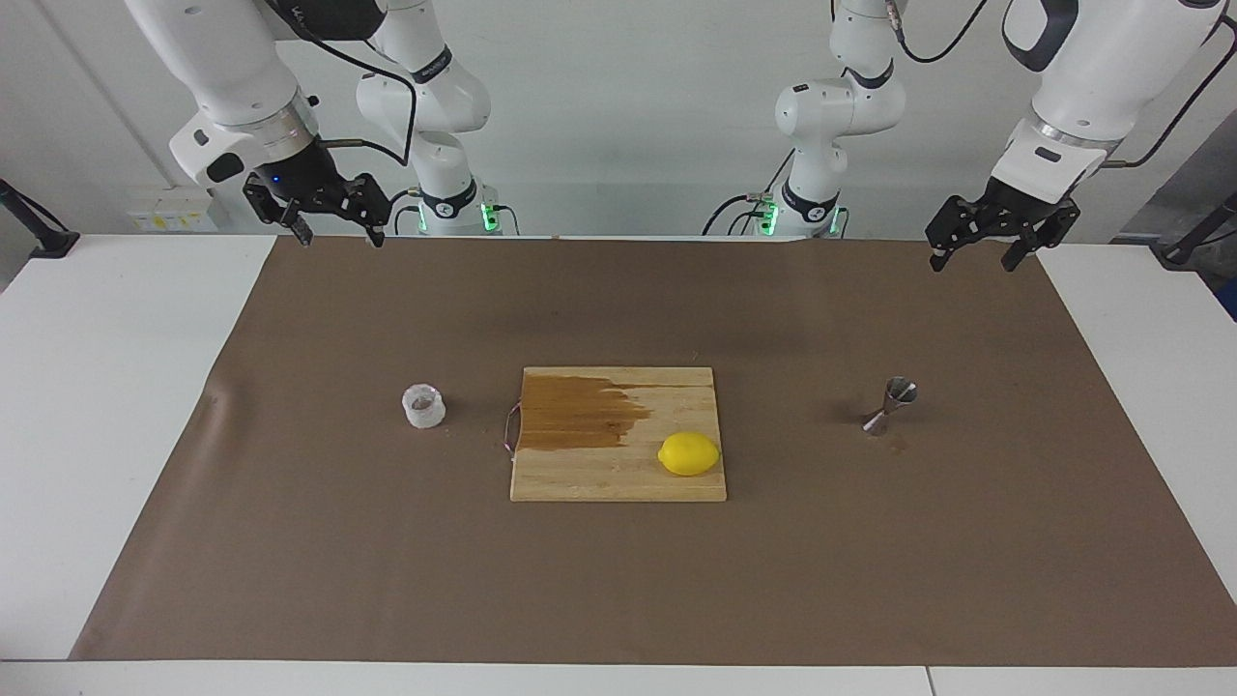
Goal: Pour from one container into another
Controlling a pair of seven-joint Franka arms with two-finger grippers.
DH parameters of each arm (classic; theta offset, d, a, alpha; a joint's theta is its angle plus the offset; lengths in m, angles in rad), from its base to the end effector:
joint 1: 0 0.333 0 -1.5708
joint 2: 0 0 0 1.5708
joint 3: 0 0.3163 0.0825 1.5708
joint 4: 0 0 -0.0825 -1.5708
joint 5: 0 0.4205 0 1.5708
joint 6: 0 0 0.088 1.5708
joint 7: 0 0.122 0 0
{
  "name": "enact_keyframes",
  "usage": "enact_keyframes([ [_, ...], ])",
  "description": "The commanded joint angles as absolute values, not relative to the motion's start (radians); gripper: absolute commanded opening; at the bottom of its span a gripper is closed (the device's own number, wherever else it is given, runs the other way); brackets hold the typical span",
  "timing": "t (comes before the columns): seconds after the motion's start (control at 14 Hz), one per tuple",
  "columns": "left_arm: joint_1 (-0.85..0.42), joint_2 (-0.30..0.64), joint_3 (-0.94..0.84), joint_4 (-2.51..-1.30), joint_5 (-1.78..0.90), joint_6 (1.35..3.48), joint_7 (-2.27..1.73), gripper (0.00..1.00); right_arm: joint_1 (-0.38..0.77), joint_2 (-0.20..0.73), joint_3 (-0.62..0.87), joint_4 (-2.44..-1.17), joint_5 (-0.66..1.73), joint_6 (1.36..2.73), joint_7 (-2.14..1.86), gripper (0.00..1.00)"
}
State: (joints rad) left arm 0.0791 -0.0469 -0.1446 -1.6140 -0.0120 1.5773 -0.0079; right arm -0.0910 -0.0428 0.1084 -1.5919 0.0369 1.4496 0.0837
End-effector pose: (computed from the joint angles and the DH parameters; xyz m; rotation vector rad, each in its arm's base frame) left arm 0.5757 -0.0410 0.6155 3.1347 -0.0901 0.0149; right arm 0.5628 0.0159 0.6139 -3.1089 0.0995 0.1576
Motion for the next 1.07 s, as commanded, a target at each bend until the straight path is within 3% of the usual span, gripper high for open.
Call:
enact_keyframes([
  [0.0,0.074,-0.041,-0.144,-1.598,-0.005,1.562,0.002,1.0,-0.103,-0.051,0.11,-1.595,0.061,1.44,0.064,1.0],
  [1.0,0.084,-0.049,-0.138,-1.617,-0.003,1.552,-0.002,1.0,-0.103,-0.051,0.11,-1.595,0.061,1.44,0.064,1.0],
])
